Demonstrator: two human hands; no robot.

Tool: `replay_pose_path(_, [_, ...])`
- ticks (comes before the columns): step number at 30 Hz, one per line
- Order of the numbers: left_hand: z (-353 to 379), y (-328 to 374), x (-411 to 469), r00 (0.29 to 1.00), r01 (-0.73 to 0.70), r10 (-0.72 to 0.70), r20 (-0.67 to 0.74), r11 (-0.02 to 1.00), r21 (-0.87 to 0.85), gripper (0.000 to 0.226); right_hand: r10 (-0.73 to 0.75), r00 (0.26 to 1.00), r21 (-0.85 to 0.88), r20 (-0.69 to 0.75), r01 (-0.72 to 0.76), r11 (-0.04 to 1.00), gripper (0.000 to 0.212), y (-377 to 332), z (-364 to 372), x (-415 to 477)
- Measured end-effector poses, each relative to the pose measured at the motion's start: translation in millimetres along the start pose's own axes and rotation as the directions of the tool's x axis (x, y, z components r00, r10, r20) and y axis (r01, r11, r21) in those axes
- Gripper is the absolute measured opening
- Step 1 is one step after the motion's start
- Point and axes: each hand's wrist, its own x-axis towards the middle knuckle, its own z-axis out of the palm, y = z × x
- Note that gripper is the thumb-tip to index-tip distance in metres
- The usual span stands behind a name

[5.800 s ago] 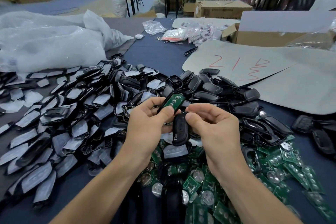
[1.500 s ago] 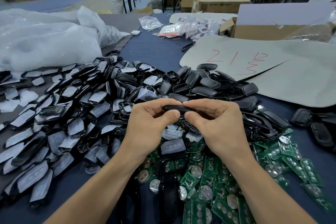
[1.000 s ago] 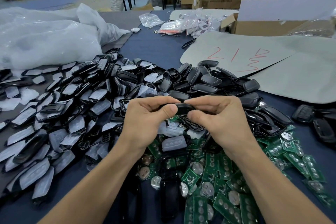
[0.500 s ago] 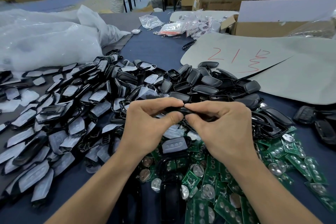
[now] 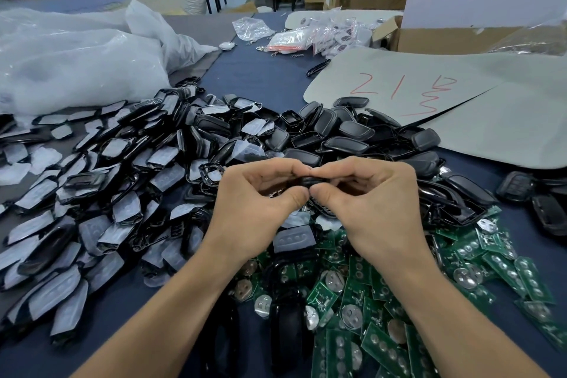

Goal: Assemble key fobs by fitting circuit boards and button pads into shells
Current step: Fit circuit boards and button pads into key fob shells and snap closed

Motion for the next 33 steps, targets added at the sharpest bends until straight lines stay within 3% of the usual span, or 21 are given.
replay_pose_path(4, [-0.3, 2.0, -1.7, 0.999, 0.015, -0.016, -0.037, 0.999, -0.028, 0.028, -0.023, 1.0, -0.005, 0.007, 0.023, 1.0, 0.029, -1.0, 0.3, -0.3])
replay_pose_path(8, [0.3, 6.0, 0.4, 0.993, 0.089, -0.106, -0.055, 0.966, -0.244, 0.023, 0.0, 0.999, 0.078, 0.036, -0.003, 0.997, 0.04, 0.2, -1.6, 3.7])
replay_pose_path(11, [1.1, 7.0, 1.4, 0.984, 0.153, -0.174, -0.025, 0.919, -0.362, 0.019, 0.009, 0.998, 0.024, 0.06, -0.01, 1.0, 0.036, 4.0, -0.3, 4.3])
replay_pose_path(18, [2.6, 6.9, 0.1, 0.997, 0.062, -0.074, -0.036, 0.965, -0.255, 0.029, 0.018, 1.0, -0.008, -0.001, -0.018, 1.0, 0.033, 6.9, 0.4, 3.6])
replay_pose_path(23, [1.5, 7.6, -0.9, 0.992, 0.083, -0.098, -0.084, 0.981, -0.174, 0.027, 0.076, 0.997, -0.012, 0.023, -0.076, 0.997, 0.025, 6.2, -0.2, 4.1])
replay_pose_path(25, [0.7, 8.1, 0.6, 0.974, 0.164, -0.201, -0.107, 0.945, -0.284, 0.02, 0.119, 0.991, -0.005, 0.066, -0.119, 0.993, 0.02, 5.3, 1.0, 3.9])
replay_pose_path(28, [2.5, 8.1, 3.9, 0.912, 0.292, -0.406, -0.059, 0.744, -0.601, 0.015, 0.155, 0.978, -0.006, 0.142, -0.155, 0.988, 0.019, 5.9, 4.2, 3.3])
replay_pose_path(30, [4.8, 8.4, 4.4, 0.887, 0.325, -0.462, -0.012, 0.642, -0.694, 0.015, 0.16, 0.979, 0.025, 0.128, -0.164, 0.986, 0.02, 6.8, 6.4, 2.6])
replay_pose_path(33, [6.3, 8.0, 3.5, 0.91, 0.321, -0.415, 0.009, 0.689, -0.65, 0.015, 0.152, 0.988, 0.124, 0.023, -0.154, 0.98, 0.023, 6.8, 6.0, 3.3])
